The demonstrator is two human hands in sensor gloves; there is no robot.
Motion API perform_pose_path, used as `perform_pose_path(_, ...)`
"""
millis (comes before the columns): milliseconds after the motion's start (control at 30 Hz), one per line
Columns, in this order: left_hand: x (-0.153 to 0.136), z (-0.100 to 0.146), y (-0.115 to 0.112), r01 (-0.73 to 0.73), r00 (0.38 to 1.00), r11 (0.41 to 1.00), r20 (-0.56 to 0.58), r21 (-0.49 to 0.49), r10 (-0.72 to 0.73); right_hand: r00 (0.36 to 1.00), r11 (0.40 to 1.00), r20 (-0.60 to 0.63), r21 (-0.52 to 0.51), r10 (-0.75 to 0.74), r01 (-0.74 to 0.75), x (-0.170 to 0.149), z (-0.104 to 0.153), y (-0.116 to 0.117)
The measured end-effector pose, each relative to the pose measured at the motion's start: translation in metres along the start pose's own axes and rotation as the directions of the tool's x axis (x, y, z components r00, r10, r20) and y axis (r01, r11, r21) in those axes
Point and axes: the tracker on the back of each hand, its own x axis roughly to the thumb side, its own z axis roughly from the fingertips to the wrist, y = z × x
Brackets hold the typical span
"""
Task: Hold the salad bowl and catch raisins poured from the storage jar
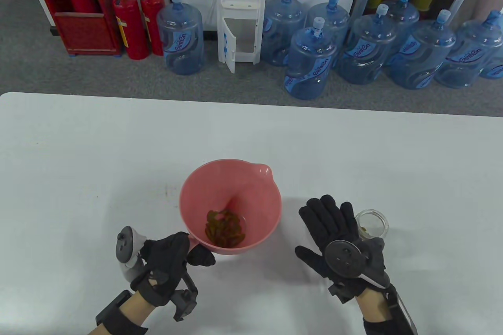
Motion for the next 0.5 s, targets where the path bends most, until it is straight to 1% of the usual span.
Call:
perform_pose_path(267,-0.003,0.0,0.001,0.004,1.0,1.0,-0.014,0.004,-0.004,1.0,1.0,0.01,-0.001,0.011,-0.011,0.004,0.0,0.009)
perform_pose_path(367,-0.002,-0.001,0.004,0.047,0.999,0.999,-0.014,0.018,-0.047,0.999,1.0,0.017,0.003,0.029,-0.029,0.006,0.0,0.01)
perform_pose_path(500,0.002,-0.012,0.005,0.072,0.997,0.996,-0.045,0.044,-0.07,0.999,0.999,0.027,0.014,0.031,-0.031,0.008,0.0,0.012)
